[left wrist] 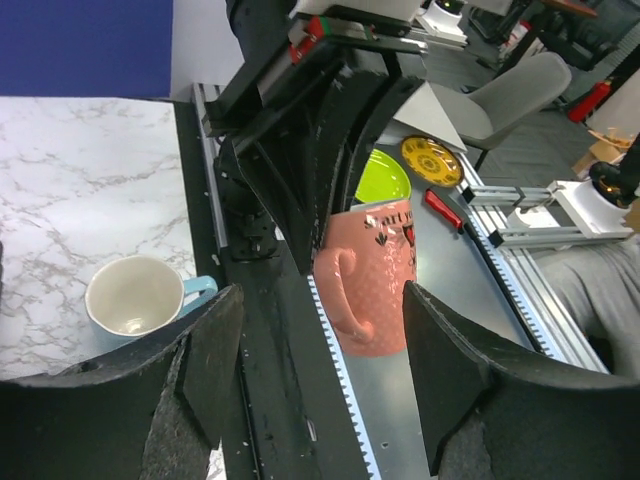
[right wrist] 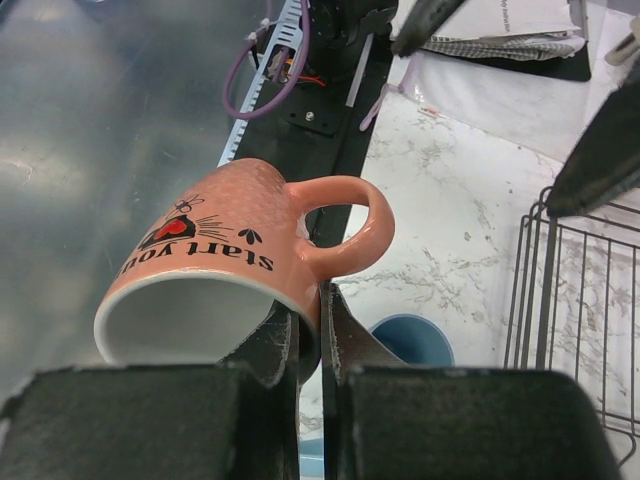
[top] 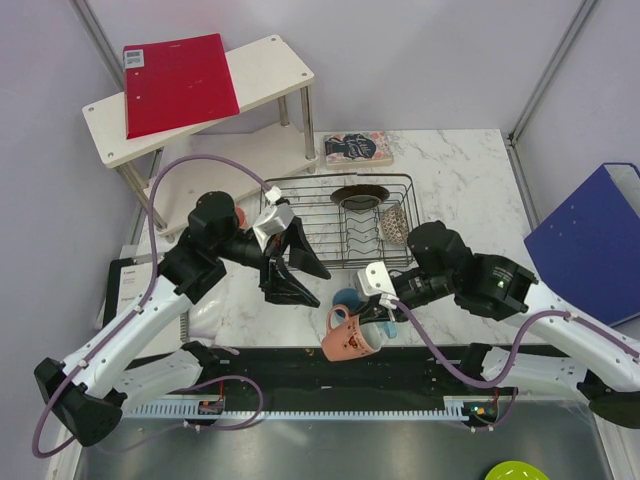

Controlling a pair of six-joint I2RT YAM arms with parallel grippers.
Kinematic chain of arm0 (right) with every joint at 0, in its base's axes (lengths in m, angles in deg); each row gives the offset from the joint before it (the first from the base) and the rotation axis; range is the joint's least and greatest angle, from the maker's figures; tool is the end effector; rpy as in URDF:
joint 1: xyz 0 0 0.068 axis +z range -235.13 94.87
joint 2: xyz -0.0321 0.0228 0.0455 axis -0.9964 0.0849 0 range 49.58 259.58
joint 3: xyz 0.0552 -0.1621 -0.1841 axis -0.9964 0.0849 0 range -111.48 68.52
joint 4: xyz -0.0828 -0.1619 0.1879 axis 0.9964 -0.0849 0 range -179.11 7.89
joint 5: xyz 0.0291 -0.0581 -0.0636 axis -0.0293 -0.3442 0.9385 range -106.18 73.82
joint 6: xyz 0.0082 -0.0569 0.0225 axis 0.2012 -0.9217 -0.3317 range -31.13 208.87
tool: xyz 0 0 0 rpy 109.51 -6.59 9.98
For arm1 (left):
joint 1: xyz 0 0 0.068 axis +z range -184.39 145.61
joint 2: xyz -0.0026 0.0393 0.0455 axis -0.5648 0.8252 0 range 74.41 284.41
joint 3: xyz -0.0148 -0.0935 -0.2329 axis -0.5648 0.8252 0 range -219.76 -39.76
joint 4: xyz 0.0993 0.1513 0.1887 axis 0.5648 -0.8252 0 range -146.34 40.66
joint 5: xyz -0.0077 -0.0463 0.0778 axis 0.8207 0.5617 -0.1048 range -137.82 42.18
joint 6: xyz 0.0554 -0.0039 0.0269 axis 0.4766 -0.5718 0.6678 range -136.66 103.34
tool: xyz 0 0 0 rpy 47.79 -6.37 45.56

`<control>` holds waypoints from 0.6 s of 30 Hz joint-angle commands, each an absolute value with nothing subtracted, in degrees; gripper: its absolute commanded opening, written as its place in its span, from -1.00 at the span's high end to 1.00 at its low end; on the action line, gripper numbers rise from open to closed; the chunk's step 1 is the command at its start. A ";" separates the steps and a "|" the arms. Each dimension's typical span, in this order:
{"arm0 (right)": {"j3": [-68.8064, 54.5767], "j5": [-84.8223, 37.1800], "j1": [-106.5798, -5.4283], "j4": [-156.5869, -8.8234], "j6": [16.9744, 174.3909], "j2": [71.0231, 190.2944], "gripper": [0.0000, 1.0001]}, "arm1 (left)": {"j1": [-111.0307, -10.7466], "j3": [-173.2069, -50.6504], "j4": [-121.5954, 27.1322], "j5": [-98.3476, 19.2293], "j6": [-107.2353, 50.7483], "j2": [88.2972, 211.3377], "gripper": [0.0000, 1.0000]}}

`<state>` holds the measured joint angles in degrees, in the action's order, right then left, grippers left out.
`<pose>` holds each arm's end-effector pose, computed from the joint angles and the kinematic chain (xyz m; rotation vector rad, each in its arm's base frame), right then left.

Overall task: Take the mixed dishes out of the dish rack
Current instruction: Place the cup at the center of the board.

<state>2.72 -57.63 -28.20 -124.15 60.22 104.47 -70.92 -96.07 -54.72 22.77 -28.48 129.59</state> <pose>0.0852 0.1873 0.3604 -1.7467 1.2304 1.0546 0.1466 -0.1633 0.3703 1.3371 1.3061 -1.6027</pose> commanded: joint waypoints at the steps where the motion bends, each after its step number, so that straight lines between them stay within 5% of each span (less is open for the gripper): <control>1: -0.65 -58.20 -26.42 -121.83 57.67 105.91 1.00 | -71.92 -98.56 -51.97 26.27 -30.99 131.88 -0.41; 18: -6.36 -50.72 -23.70 -125.08 52.22 113.12 1.00 | -77.45 -94.87 -63.29 23.47 -25.64 132.51 -0.06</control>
